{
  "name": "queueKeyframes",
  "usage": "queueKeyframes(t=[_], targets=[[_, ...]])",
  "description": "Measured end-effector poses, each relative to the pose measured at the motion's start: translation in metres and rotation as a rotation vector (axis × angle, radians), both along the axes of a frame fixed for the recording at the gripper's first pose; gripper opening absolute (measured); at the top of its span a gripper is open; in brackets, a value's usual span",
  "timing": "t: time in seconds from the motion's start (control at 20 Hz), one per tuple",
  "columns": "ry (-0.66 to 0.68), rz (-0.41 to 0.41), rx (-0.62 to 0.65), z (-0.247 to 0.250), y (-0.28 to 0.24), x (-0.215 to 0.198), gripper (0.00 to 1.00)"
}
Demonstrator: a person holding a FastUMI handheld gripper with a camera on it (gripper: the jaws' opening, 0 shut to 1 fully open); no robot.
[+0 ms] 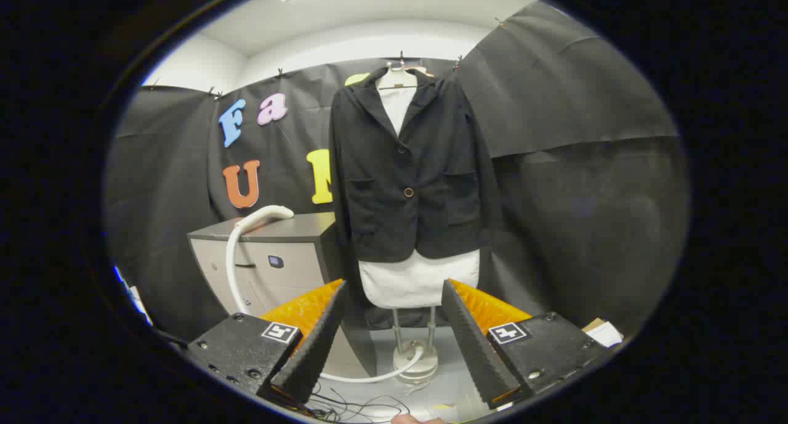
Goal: Iron the clothes twice with a garment steamer, once on the left side and once on the right side.
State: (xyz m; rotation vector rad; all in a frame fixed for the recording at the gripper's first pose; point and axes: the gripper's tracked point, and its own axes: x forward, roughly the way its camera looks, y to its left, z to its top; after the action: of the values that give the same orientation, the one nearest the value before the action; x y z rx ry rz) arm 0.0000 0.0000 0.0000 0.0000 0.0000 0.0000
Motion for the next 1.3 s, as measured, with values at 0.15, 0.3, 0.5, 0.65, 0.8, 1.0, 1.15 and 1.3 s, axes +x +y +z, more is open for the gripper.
queueKeyframes(t=[0.15,0.3,0.5,0.65,0.8,1.0,1.15,1.3], targets=[[0.002,-0.014,-0.004,0.000,0.000,-0.004,0.97],[-0.006,-0.024,0.000,0.003,0.005,-0.007,0.97],[-0.007,-0.044,-0.006,0.006,0.015,-0.007,0.97],[-0.009,-0.049,-0.007,0.013,0.031,-0.002,0.98],[-0.006,-0.032,-0.003,0.019,0.063,0.006,0.98],[0.004,0.026,0.005,0.034,0.126,0.029,0.97],[0.015,0.098,0.010,0.053,0.182,0.052,0.97],[0.045,0.186,0.009,0.066,0.239,0.079,0.98]])
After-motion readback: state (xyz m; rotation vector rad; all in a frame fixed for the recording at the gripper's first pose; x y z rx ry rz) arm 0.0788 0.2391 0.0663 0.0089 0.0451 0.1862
